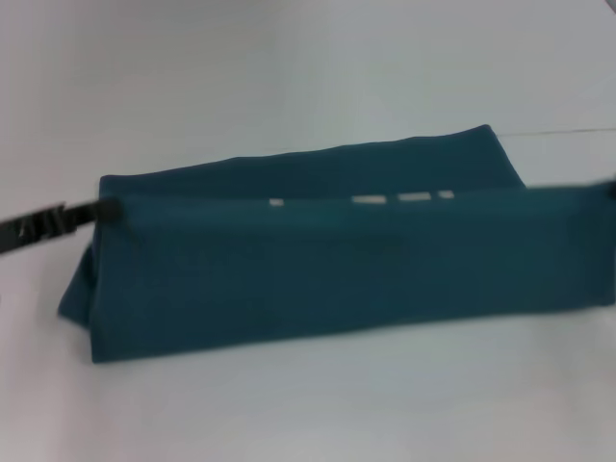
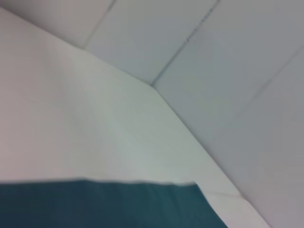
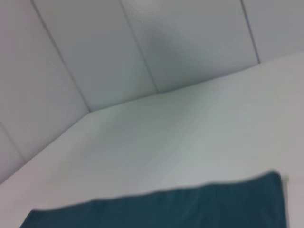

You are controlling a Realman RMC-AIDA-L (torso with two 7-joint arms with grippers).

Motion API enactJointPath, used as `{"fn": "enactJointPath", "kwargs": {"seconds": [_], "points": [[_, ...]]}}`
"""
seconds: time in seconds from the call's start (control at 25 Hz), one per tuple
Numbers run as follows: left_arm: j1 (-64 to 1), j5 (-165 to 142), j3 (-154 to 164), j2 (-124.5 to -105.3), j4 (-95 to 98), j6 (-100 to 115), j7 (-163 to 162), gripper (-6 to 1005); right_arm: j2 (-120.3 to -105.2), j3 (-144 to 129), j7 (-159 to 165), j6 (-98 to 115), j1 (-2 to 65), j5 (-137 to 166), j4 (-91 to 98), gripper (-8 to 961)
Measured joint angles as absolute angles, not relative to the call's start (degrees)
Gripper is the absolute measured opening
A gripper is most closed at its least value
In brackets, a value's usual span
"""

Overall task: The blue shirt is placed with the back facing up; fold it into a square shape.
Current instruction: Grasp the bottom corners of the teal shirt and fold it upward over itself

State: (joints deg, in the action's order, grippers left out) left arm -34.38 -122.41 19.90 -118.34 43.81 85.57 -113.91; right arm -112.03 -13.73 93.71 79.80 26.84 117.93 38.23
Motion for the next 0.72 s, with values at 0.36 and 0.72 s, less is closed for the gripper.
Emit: {"fn": "enactJointPath", "kwargs": {"seconds": [0.36, 0.72], "points": [[-41.1, -121.7, 21.2, -118.82, 36.9, 66.0, -113.7, 25, -113.16, -17.2, 89.6, 57.3, 36.9, 117.8, 32.2, 19], [-44.7, -120.0, 21.3, -120.27, 34.5, 53.2, -111.3, 26, -113.75, -23.7, 85.8, 40.1, 44.1, 117.6, 29.0, 22]]}}
